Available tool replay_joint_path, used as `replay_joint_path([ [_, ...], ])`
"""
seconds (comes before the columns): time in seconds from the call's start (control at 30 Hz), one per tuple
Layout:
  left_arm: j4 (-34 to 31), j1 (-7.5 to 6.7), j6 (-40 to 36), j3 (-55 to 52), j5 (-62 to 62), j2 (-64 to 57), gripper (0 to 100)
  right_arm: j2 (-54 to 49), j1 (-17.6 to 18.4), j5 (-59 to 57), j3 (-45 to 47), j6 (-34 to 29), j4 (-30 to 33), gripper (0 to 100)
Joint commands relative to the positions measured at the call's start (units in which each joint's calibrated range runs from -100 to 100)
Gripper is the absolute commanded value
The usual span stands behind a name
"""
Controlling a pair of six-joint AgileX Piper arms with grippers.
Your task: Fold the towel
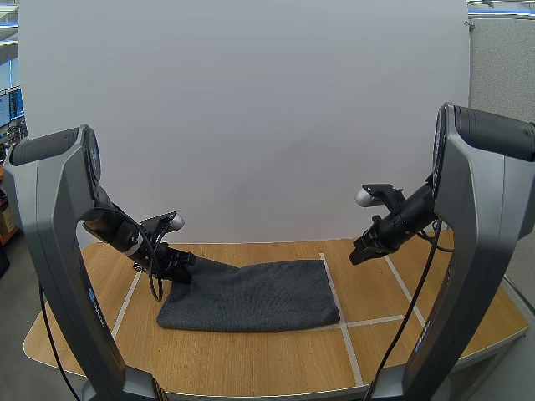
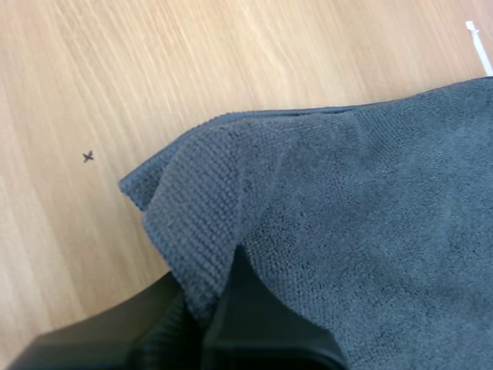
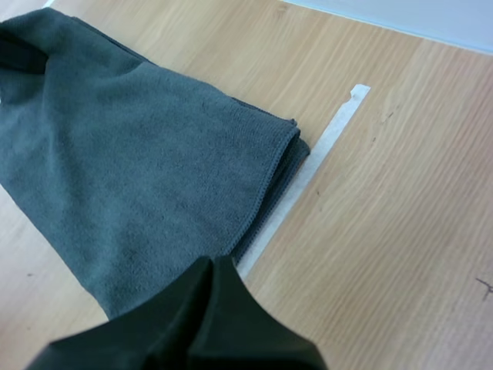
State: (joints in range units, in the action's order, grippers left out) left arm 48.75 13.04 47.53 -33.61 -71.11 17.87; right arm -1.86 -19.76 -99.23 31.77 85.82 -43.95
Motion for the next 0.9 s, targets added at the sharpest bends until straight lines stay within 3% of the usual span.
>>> replay_joint_path([
  [0.0,0.80,0.01,-1.15,0.48,-3.71,0.11,18,3.01,0.14,-0.77,0.21,-2.37,-3.06,0],
  [0.07,0.80,0.01,-1.15,0.48,-3.89,0.11,37,4.08,0.22,-0.77,0.21,-3.34,-4.57,27],
  [0.17,0.70,0.01,-1.15,0.48,-4.04,0.11,65,5.74,0.59,-0.77,0.21,-4.33,-7.56,86],
  [0.2,0.70,0.01,-1.15,0.48,-4.40,0.11,72,6.47,0.73,-0.77,0.21,-5.12,-8.19,100],
  [0.33,0.07,0.01,-1.15,0.82,-4.58,-0.01,99,9.07,2.48,-0.77,0.21,-6.34,-8.33,100],
  [0.57,-2.37,0.45,-3.29,5.23,-14.45,-0.11,100,11.89,4.28,-0.77,0.21,-6.42,-8.67,100],
  [0.73,-2.33,2.33,-4.65,11.26,-26.41,-0.16,100,14.03,4.28,-0.50,0.21,-6.06,-8.90,100],
  [0.87,-2.21,3.86,-5.31,14.67,-28.89,-0.41,100,16.19,4.28,2.43,0.21,-6.06,-7.84,100],
])
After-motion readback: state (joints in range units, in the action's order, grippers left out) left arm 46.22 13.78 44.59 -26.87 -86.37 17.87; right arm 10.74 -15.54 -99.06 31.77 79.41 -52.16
